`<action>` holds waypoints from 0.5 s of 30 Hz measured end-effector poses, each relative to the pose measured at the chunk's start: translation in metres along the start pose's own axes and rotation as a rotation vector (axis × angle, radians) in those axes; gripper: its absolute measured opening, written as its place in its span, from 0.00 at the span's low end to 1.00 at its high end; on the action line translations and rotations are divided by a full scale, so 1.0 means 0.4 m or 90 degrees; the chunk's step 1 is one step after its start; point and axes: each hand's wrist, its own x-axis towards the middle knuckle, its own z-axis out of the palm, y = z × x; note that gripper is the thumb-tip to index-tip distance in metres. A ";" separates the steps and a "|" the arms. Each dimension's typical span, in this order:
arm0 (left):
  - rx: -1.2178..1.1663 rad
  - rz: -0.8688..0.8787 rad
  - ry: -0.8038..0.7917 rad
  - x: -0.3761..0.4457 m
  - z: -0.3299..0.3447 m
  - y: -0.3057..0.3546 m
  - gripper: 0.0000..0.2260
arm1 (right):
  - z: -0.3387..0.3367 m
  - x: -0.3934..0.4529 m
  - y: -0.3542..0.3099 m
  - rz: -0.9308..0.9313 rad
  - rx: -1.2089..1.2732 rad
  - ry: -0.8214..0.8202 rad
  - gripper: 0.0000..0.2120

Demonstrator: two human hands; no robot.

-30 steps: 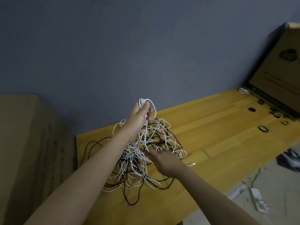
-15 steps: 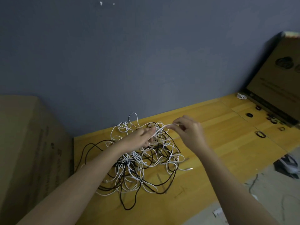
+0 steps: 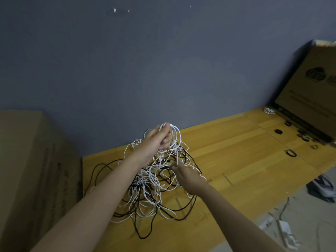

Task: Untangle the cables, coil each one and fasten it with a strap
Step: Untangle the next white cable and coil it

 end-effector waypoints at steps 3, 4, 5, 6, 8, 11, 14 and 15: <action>0.161 -0.010 0.028 0.002 0.021 -0.024 0.11 | 0.014 -0.011 -0.039 -0.121 -0.302 0.006 0.16; 0.231 -0.007 0.036 0.005 0.026 -0.036 0.10 | 0.011 -0.014 -0.057 -0.169 -0.349 0.030 0.16; 0.298 -0.002 0.044 0.008 0.025 -0.048 0.11 | 0.009 -0.016 -0.070 -0.208 -0.355 0.056 0.16; 0.364 0.000 0.055 0.012 0.022 -0.057 0.12 | 0.004 -0.020 -0.083 -0.246 -0.338 0.077 0.15; 0.494 -0.007 0.074 0.021 0.006 -0.068 0.13 | -0.010 -0.030 -0.101 -0.281 -0.252 0.111 0.12; 0.695 -0.045 0.040 0.026 -0.034 -0.083 0.13 | -0.035 -0.038 -0.097 -0.240 -0.146 0.158 0.08; 0.835 -0.073 -0.046 0.020 -0.058 -0.097 0.13 | -0.063 -0.024 -0.044 -0.211 -0.165 0.240 0.07; 0.838 -0.084 -0.066 0.014 -0.059 -0.097 0.16 | -0.078 -0.017 -0.024 -0.180 -0.160 0.254 0.07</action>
